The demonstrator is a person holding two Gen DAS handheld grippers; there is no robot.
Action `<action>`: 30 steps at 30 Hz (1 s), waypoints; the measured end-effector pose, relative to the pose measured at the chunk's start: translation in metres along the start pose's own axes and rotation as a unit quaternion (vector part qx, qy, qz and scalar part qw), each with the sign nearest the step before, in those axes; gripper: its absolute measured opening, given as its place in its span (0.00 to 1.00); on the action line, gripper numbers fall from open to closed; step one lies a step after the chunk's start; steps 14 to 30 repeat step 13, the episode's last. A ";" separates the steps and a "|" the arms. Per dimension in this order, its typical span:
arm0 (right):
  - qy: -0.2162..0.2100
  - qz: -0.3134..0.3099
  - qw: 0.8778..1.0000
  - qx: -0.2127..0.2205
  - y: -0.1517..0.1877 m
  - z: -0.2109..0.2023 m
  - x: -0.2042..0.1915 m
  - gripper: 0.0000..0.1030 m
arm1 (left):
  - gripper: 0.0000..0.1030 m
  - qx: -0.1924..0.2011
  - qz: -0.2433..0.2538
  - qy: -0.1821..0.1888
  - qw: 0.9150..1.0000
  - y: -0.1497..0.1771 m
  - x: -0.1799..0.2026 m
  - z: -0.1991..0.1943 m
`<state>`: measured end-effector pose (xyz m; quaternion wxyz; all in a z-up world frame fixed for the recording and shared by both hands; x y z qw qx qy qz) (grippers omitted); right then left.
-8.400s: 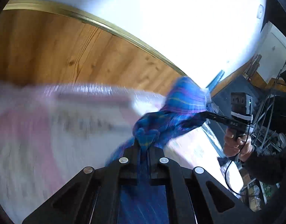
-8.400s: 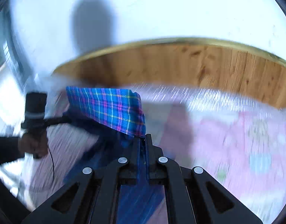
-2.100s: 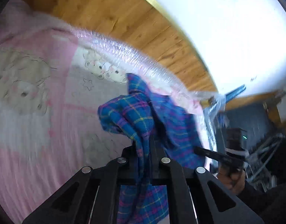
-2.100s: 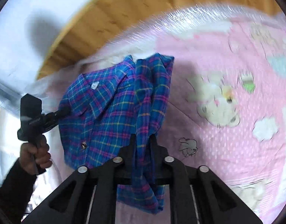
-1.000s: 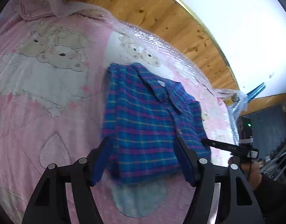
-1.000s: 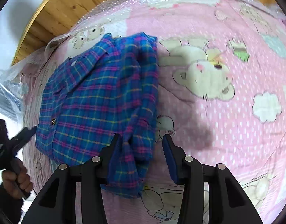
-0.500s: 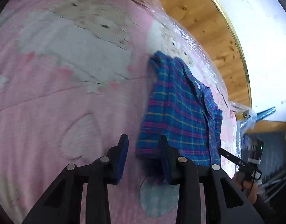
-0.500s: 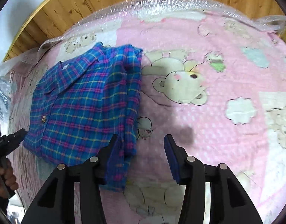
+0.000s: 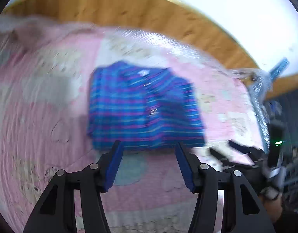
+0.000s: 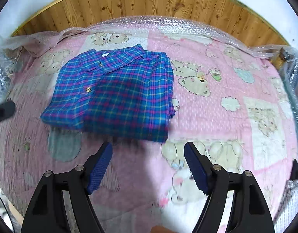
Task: Fold clothes
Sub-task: 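Open both grippers and withdraw them from the folded shirt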
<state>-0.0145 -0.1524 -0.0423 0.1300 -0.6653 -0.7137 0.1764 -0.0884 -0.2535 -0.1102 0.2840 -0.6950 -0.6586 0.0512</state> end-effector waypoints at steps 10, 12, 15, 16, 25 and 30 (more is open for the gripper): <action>-0.040 0.021 0.997 0.059 0.005 -0.070 -0.036 0.75 | 0.58 0.035 0.014 0.037 0.999 0.018 0.021 -0.069; -0.024 0.009 0.997 0.075 0.008 -0.083 -0.043 0.75 | 0.58 0.044 0.017 0.039 0.998 0.022 0.022 -0.081; -0.017 0.004 0.997 0.081 0.010 -0.089 -0.047 0.75 | 0.59 0.048 0.019 0.039 0.998 0.024 0.023 -0.086; -0.017 0.004 0.997 0.081 0.010 -0.089 -0.047 0.75 | 0.59 0.048 0.019 0.039 0.998 0.024 0.023 -0.086; -0.017 0.004 0.997 0.081 0.010 -0.089 -0.047 0.75 | 0.59 0.048 0.019 0.039 0.998 0.024 0.023 -0.086; -0.017 0.004 0.997 0.081 0.010 -0.089 -0.047 0.75 | 0.59 0.048 0.019 0.039 0.998 0.024 0.023 -0.086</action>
Point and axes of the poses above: each gripper's, at about its wrist camera, not at the fingertips, and z roughly the way its jaws point, x to its right, y to its underside, the point moved 5 cm from there along z, roughly the way its jaws point, and after that the axes turned 5 degrees about -y, right-handed, at the moved point
